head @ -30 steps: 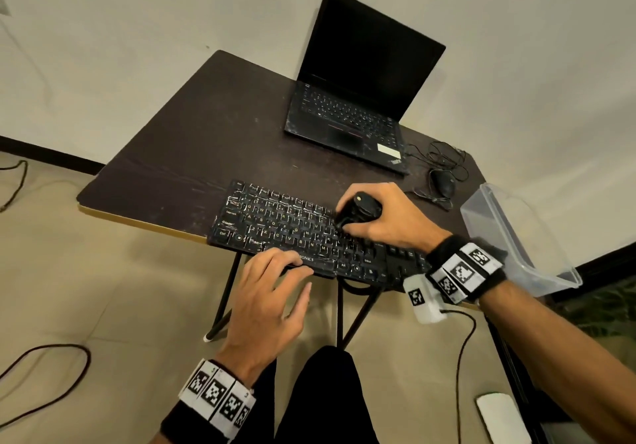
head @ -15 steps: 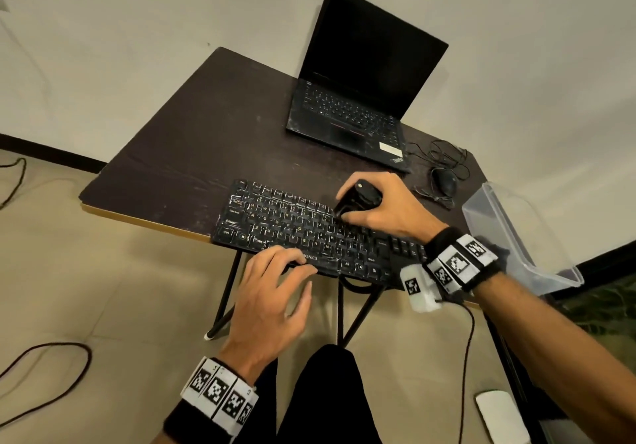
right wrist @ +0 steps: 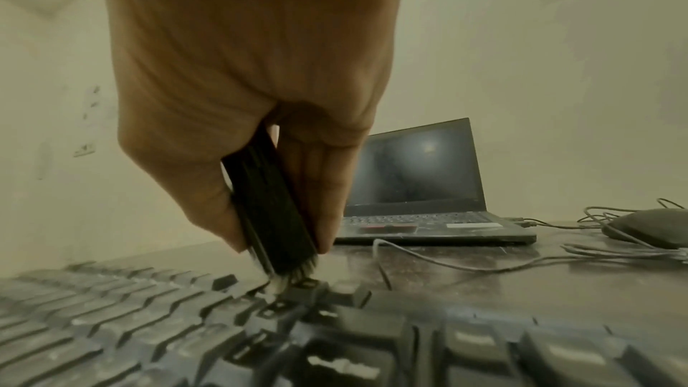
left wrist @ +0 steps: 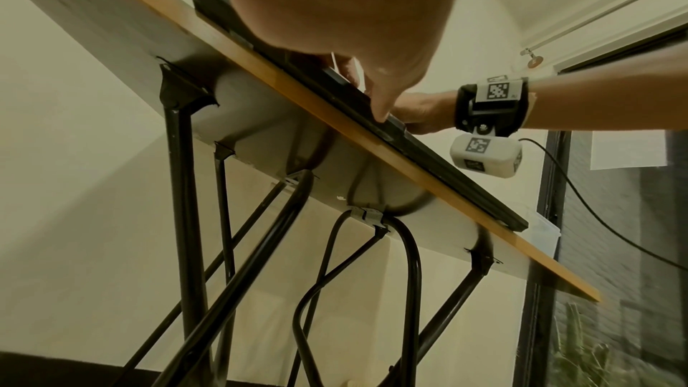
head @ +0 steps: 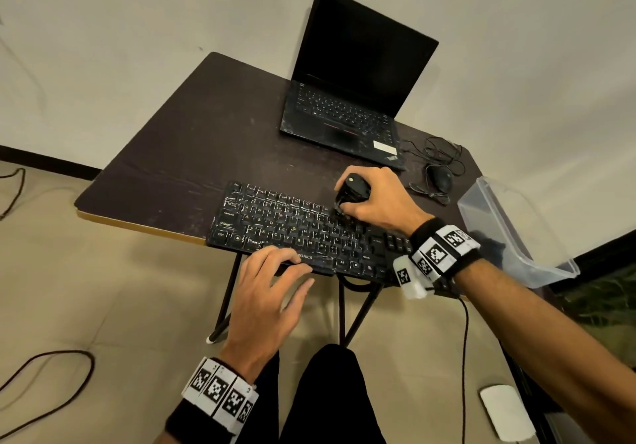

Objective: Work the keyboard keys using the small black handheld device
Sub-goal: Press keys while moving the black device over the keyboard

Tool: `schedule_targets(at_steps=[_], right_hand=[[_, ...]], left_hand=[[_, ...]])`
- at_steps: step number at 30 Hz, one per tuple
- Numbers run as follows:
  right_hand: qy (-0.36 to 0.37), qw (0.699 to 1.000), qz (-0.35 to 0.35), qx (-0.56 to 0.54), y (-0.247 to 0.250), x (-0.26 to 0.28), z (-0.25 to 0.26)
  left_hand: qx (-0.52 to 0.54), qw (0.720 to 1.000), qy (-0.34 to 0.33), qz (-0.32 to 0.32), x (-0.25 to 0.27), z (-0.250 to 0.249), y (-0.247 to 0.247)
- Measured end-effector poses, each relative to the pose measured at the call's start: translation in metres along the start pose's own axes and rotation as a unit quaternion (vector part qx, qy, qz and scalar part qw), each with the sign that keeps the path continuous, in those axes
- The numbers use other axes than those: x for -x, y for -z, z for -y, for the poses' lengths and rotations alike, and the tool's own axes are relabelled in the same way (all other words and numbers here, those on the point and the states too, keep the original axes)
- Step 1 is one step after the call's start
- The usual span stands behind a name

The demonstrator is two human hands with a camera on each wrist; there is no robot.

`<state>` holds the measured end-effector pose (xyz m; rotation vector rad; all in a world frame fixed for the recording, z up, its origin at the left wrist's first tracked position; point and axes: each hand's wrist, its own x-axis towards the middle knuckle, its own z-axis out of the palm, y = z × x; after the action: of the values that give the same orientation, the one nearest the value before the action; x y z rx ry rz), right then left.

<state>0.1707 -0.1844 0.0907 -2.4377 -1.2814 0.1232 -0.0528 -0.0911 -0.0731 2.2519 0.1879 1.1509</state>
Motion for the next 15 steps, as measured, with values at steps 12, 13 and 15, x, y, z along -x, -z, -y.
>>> schedule_targets(at_steps=[12,13,15], right_hand=[[-0.008,1.0,-0.021,-0.009,-0.005,0.031,-0.008],[-0.006,1.0,-0.012,-0.01,-0.007,0.036,-0.008],[-0.026,0.999,-0.023,-0.006,-0.007,0.035,-0.01]], left_hand=[[0.013,1.0,-0.001,-0.025,-0.006,0.005,0.008],[0.01,1.0,-0.004,-0.025,-0.006,0.004,0.007],[0.003,1.0,-0.004,-0.025,-0.006,0.004,0.007]])
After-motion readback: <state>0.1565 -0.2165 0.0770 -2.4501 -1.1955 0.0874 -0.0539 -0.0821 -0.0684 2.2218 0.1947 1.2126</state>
